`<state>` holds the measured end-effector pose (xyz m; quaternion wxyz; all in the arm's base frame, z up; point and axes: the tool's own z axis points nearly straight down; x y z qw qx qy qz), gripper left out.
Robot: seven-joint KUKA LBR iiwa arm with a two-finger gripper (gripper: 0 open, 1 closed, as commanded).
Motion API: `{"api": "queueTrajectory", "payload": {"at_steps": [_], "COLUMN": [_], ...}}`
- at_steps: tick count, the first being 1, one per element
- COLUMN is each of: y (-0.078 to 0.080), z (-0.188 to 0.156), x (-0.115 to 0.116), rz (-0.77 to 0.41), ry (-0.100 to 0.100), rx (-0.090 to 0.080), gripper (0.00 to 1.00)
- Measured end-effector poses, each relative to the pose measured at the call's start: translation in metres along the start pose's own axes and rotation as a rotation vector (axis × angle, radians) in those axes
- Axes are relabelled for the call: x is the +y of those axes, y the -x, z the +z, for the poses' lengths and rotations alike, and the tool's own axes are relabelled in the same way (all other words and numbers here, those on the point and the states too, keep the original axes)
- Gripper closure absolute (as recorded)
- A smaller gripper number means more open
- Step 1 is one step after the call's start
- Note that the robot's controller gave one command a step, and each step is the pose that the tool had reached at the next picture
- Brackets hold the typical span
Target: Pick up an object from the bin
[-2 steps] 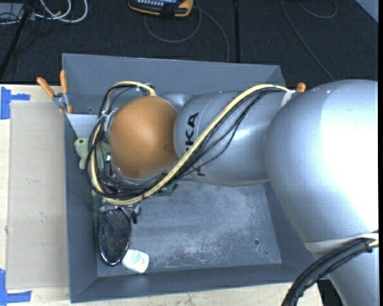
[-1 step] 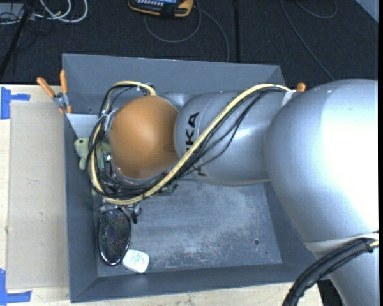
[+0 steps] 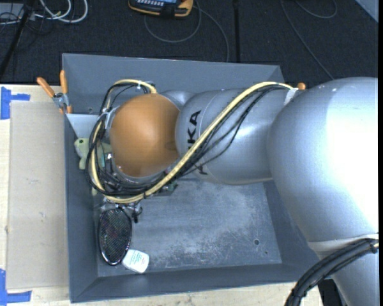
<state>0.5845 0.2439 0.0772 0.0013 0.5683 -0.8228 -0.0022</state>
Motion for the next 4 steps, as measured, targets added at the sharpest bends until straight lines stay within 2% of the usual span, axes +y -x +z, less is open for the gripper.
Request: {"api": "queueTrajectory", "payload": {"at_steps": [2, 4], "y": [0.0, 0.001], "z": [-0.02, -0.056], "x": [0.001, 0.001], "rz": [0.001, 0.002], "ry": [0.001, 0.0], "rx": [0.001, -0.001], "gripper": [1.0, 1.0]}}
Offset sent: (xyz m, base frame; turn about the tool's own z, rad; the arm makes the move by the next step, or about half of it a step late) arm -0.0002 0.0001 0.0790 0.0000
